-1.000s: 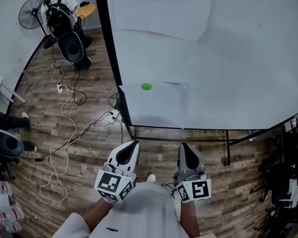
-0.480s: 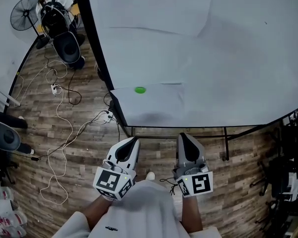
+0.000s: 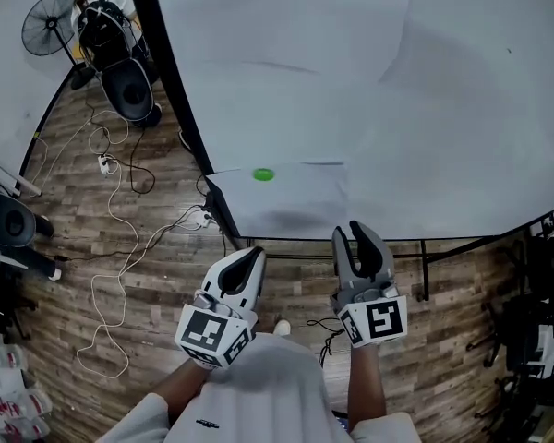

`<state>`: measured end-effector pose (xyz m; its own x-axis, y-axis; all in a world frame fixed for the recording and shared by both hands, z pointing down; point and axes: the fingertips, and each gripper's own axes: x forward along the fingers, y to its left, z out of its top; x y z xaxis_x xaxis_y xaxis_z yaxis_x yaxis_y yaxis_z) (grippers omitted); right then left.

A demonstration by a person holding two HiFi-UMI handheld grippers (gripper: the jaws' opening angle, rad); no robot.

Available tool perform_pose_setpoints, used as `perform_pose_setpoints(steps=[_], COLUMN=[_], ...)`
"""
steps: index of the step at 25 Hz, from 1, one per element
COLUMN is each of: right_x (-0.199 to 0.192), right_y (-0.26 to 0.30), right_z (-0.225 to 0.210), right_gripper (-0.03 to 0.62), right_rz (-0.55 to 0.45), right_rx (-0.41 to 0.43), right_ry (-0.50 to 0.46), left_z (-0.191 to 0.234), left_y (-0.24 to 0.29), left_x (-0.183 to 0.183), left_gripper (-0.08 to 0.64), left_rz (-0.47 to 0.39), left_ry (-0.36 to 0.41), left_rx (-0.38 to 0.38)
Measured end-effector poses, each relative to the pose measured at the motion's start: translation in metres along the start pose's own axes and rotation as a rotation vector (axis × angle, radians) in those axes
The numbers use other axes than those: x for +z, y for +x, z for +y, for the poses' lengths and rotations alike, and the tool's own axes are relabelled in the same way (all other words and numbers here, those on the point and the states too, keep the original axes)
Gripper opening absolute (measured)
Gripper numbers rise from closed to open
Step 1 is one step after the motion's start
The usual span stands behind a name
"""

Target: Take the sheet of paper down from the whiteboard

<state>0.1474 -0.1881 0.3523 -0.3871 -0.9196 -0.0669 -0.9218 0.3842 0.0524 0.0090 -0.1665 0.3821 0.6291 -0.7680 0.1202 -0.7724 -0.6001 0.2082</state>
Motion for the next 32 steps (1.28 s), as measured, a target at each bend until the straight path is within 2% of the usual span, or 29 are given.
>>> perform_pose_setpoints(steps=[9,19,25,26,30,32], right_x=[-0.043,-0.089,-0.097,-0.097,-0.095,-0.093], right_y=[0.014,0.027,0.030,0.031,0.033,0.033], right_z=[-0.028,-0.042,-0.038,-0.036,-0.029,-0.026], right_gripper=[0.132,0.133,0.132,0.124,0.017,0.012], right_rz=[0.109,0.221,0.225,0.224,0.217,0.220], right_rx=[-0.007,0.039,0.074,0.077,0.077,0.079], right_ry=[0.005,0.024,0.032,0.028,0.011,0.005], left_z=[-0.002,0.002,0.004,0.005,0.009,0.011], left_y=[0.011,0.023,0.029,0.030,0.030,0.030], left_x=[-0.006,-0.020,-0.026,-0.027,-0.026,-0.025], left_gripper=[0.006,0.006,0.006,0.006,0.006,0.006], left_rz=[0.025,0.066,0.079,0.079,0.077,0.072], left_ry=[-0.008,-0.034,-0.036,-0.036,-0.037,-0.040], left_rx=[0.002,0.011,0.015,0.016,0.017,0.018])
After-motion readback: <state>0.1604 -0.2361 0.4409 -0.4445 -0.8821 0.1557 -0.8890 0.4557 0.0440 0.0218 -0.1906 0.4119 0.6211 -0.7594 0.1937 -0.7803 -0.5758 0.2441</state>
